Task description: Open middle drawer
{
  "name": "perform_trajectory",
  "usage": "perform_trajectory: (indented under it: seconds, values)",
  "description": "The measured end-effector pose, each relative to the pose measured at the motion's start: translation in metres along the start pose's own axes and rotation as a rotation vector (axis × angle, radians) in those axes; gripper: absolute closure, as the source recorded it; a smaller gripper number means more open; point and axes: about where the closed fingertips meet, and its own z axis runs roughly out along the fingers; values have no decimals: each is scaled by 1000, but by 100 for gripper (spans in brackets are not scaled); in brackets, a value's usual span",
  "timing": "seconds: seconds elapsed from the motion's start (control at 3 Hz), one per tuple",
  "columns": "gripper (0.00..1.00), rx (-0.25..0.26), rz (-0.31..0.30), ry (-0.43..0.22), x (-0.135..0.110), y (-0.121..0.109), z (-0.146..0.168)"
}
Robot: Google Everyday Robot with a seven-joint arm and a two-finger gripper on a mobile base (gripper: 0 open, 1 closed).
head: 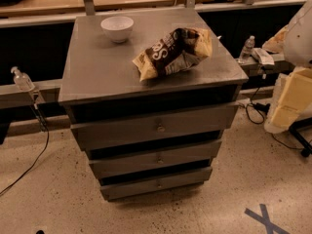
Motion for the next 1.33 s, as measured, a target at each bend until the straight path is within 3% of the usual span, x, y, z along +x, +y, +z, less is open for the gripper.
perform_trajectory:
  seconds: [0.33, 0.67, 1.0, 1.33]
  values:
    - [0, 0, 0, 0, 0, 0, 0]
    - [0, -12, 27, -65, 4, 8, 15]
    - [0, -96, 92, -220, 28, 38, 88]
    - [0, -222, 181, -396, 25, 65, 155]
